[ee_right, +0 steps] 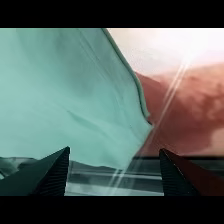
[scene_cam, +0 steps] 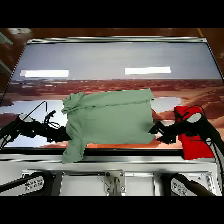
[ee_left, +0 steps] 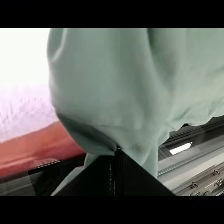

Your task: Fold the shirts.

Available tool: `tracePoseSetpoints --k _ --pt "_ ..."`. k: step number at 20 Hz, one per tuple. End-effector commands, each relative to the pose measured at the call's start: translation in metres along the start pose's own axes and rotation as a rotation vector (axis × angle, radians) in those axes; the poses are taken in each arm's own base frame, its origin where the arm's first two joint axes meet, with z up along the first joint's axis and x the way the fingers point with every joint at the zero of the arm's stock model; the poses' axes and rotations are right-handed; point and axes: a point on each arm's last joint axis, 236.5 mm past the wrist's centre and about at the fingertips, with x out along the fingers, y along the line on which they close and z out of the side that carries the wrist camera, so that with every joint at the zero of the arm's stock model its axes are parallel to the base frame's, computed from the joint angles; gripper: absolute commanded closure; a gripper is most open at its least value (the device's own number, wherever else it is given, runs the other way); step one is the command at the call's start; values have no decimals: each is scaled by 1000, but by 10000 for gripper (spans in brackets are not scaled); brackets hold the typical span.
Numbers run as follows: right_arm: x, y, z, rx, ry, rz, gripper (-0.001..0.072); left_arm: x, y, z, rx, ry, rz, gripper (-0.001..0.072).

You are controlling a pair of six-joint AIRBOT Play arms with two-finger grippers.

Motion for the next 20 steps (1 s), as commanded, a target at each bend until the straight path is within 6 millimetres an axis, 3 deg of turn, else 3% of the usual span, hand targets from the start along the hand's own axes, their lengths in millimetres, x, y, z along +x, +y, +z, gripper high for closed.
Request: tracePoseSetpoints --k 1,5,6,8,10,12,14,16,18,19,20 --pt "15 2 5 6 -47 -63 36 -1 0 2 3 -8 2 673" --pt "30 2 -1 2 -9 -84 37 -1 0 3 4 -15 5 673" --pt "31 3 1 -2 -21 -85 149 -1 1 4 5 -18 6 673" --pt "32 8 6 5 -41 -68 611 -5 -2 10 23 -34 8 673" --pt "24 19 11 -25 -56 -42 653 -21 -12 29 66 -94 15 674" --pt "-4 46 23 -191 -110 -7 654 -60 -37 60 142 -223 25 675" --pt "-62 95 36 -437 -242 41 654 -129 -86 94 262 -427 34 675" --pt "-158 155 45 -637 -503 75 654 -230 -158 106 435 -696 46 675" --pt "-287 215 28 -798 -858 102 654 -350 -241 82 606 -1034 69 675" --pt "-356 241 4 -866 -1045 121 654 -414 -281 52 687 -1228 82 674" --pt "-419 259 -27 -912 -1221 147 654 -464 -313 16 754 -1392 89 674"
